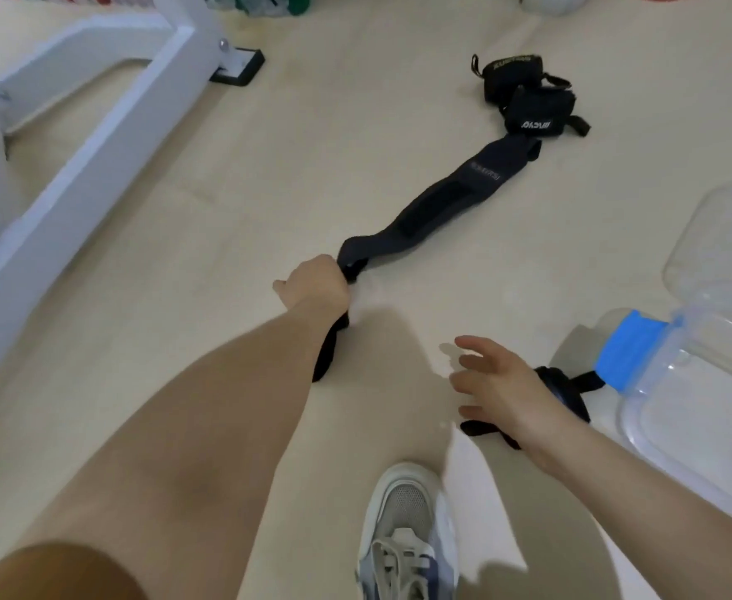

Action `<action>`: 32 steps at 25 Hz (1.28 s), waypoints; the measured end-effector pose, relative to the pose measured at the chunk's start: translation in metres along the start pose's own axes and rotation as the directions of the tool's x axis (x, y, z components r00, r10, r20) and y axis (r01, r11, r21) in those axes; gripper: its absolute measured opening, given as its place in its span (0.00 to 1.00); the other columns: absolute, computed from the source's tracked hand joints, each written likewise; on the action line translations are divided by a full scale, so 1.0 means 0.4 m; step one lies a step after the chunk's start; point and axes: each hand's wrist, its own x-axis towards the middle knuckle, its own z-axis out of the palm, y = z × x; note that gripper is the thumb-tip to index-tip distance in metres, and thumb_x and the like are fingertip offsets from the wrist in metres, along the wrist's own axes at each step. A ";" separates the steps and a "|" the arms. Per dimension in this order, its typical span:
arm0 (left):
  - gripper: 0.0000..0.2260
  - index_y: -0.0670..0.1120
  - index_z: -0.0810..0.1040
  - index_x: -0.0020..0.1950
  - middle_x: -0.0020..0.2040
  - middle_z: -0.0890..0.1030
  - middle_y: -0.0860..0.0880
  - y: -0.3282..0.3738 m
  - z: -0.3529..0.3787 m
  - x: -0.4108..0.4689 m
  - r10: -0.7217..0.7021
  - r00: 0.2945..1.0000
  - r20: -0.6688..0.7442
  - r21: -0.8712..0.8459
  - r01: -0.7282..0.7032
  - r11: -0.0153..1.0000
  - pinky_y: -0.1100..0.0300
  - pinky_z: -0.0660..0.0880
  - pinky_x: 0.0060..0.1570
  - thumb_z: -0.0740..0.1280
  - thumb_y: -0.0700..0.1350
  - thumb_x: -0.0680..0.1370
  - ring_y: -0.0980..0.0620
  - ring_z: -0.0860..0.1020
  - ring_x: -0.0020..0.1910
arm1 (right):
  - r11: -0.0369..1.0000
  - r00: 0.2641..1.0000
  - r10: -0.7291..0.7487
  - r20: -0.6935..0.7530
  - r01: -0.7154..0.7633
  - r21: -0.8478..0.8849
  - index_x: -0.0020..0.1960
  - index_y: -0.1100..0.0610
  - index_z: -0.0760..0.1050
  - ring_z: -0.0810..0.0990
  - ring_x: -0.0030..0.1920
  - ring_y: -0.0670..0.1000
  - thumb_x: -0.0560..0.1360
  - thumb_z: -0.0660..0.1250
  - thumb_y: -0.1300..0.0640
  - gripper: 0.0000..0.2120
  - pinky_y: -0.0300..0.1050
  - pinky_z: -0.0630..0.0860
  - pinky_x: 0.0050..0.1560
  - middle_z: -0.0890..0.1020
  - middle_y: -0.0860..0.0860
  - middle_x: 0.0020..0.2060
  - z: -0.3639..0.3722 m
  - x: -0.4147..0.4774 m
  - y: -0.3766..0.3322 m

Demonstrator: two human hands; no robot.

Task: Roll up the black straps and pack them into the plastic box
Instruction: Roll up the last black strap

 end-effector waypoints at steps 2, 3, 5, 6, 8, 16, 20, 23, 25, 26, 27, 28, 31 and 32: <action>0.10 0.43 0.75 0.44 0.39 0.78 0.46 0.028 -0.048 -0.035 0.074 0.995 -0.073 -0.291 -0.092 0.952 0.58 0.66 0.37 0.59 0.45 0.81 0.42 0.78 0.44 | 0.979 0.998 0.065 0.021 -0.068 0.195 0.70 0.53 0.71 0.79 0.57 0.52 0.79 0.66 0.57 0.19 0.51 0.78 0.55 0.77 0.51 0.63 -0.002 -0.026 -0.041; 0.11 0.42 0.73 0.41 0.35 0.74 0.48 0.050 -0.085 -0.070 0.078 0.992 -0.104 -0.480 -0.118 0.869 0.58 0.64 0.33 0.60 0.45 0.81 0.45 0.76 0.40 | 0.952 0.996 0.079 0.049 -0.090 0.293 0.69 0.54 0.71 0.78 0.60 0.52 0.79 0.67 0.52 0.20 0.52 0.77 0.57 0.77 0.52 0.63 -0.006 -0.049 -0.076; 0.10 0.44 0.69 0.37 0.32 0.70 0.49 0.107 -0.174 -0.171 0.101 0.985 -0.137 -0.722 -0.169 0.671 0.58 0.63 0.32 0.63 0.44 0.78 0.49 0.70 0.34 | 0.873 0.992 0.069 0.110 -0.114 0.475 0.71 0.56 0.69 0.76 0.64 0.53 0.76 0.66 0.40 0.30 0.56 0.74 0.64 0.75 0.55 0.66 -0.033 -0.092 -0.150; 0.11 0.46 0.67 0.34 0.30 0.69 0.50 0.133 -0.228 -0.236 0.162 0.974 -0.160 -0.750 -0.226 0.621 0.57 0.64 0.32 0.66 0.42 0.75 0.50 0.68 0.32 | 0.836 0.990 0.028 0.139 -0.100 0.540 0.73 0.58 0.67 0.75 0.67 0.55 0.74 0.64 0.35 0.36 0.58 0.71 0.68 0.75 0.57 0.68 -0.054 -0.124 -0.194; 0.17 0.48 0.62 0.30 0.26 0.65 0.54 0.162 -0.344 -0.379 0.369 0.916 -0.159 -0.707 -0.367 0.605 0.58 0.62 0.31 0.68 0.39 0.71 0.53 0.64 0.29 | 0.743 0.986 -0.069 0.154 -0.052 0.667 0.75 0.62 0.62 0.75 0.67 0.59 0.73 0.63 0.33 0.42 0.63 0.66 0.71 0.75 0.61 0.67 -0.098 -0.214 -0.285; 0.12 0.45 0.59 0.29 0.36 0.62 0.46 0.088 -0.566 -0.888 0.837 0.525 0.153 -0.368 -0.756 0.542 0.55 0.56 0.32 0.62 0.33 0.60 0.51 0.58 0.32 | 0.593 0.935 -0.270 -0.232 0.351 0.725 0.71 0.61 0.69 0.82 0.45 0.57 0.76 0.65 0.65 0.23 0.50 0.82 0.46 0.81 0.59 0.50 -0.276 -0.712 -0.465; 0.09 0.46 0.63 0.31 0.45 0.66 0.48 0.076 -0.574 -1.174 0.770 0.491 0.408 -0.049 -0.830 0.555 0.58 0.59 0.34 0.60 0.35 0.66 0.48 0.65 0.38 | 0.643 0.729 -0.484 -0.484 0.671 0.369 0.78 0.48 0.58 0.82 0.54 0.55 0.74 0.67 0.71 0.39 0.50 0.82 0.49 0.77 0.54 0.64 -0.399 -0.995 -0.430; 0.04 0.50 0.73 0.40 0.52 0.68 0.48 0.117 -0.588 -1.334 0.691 0.463 0.555 0.183 -0.878 0.442 0.56 0.64 0.43 0.63 0.41 0.72 0.48 0.68 0.45 | 0.631 0.604 -0.587 -0.540 0.758 0.162 0.78 0.46 0.57 0.80 0.56 0.51 0.73 0.70 0.70 0.41 0.46 0.81 0.51 0.75 0.50 0.64 -0.458 -1.182 -0.355; 0.12 0.49 0.78 0.50 0.51 0.74 0.50 0.155 -0.607 -1.379 0.641 0.430 0.636 0.166 -0.887 0.431 0.54 0.72 0.47 0.68 0.55 0.71 0.50 0.72 0.45 | 0.624 0.552 -0.636 -0.539 0.779 0.062 0.78 0.47 0.59 0.79 0.58 0.50 0.72 0.71 0.70 0.41 0.41 0.79 0.52 0.74 0.48 0.64 -0.483 -1.264 -0.291; 0.17 0.50 0.78 0.52 0.48 0.76 0.52 0.179 -0.624 -1.395 0.675 0.415 0.610 0.037 -0.866 0.498 0.55 0.75 0.46 0.70 0.60 0.71 0.52 0.75 0.44 | 0.614 0.531 -0.663 -0.528 0.789 0.022 0.77 0.47 0.60 0.78 0.59 0.50 0.71 0.71 0.71 0.41 0.40 0.78 0.51 0.75 0.48 0.63 -0.495 -1.299 -0.260; 0.17 0.50 0.78 0.53 0.47 0.79 0.53 0.207 -0.651 -1.409 0.752 0.417 0.510 -0.195 -0.796 0.573 0.56 0.77 0.47 0.70 0.60 0.73 0.53 0.77 0.44 | 0.605 0.516 -0.691 -0.506 0.796 -0.013 0.75 0.47 0.62 0.79 0.58 0.50 0.70 0.71 0.72 0.41 0.40 0.78 0.51 0.75 0.49 0.63 -0.501 -1.331 -0.228; 0.14 0.50 0.78 0.55 0.49 0.81 0.53 0.243 -0.682 -1.427 0.822 0.447 0.353 -0.483 -0.665 0.569 0.56 0.78 0.50 0.71 0.58 0.75 0.52 0.80 0.48 | 0.602 0.507 -0.716 -0.480 0.796 -0.057 0.73 0.47 0.64 0.79 0.58 0.51 0.68 0.71 0.72 0.40 0.41 0.78 0.51 0.76 0.50 0.63 -0.512 -1.363 -0.195; 0.11 0.50 0.79 0.58 0.56 0.84 0.49 0.349 -0.760 -1.485 0.877 0.464 0.123 -0.945 -0.214 0.246 0.54 0.79 0.53 0.65 0.53 0.80 0.50 0.82 0.56 | 0.652 0.572 -0.733 -0.368 0.745 -0.142 0.68 0.48 0.71 0.82 0.52 0.53 0.66 0.69 0.75 0.36 0.46 0.79 0.50 0.80 0.56 0.60 -0.525 -1.426 -0.116; 0.11 0.49 0.80 0.59 0.54 0.85 0.50 0.383 -0.766 -1.504 0.901 0.427 0.079 -0.966 -0.192 0.176 0.56 0.80 0.50 0.65 0.52 0.81 0.51 0.83 0.54 | 0.667 0.599 -0.727 -0.336 0.733 -0.136 0.66 0.48 0.72 0.82 0.49 0.55 0.66 0.69 0.75 0.34 0.49 0.79 0.49 0.82 0.58 0.56 -0.531 -1.440 -0.102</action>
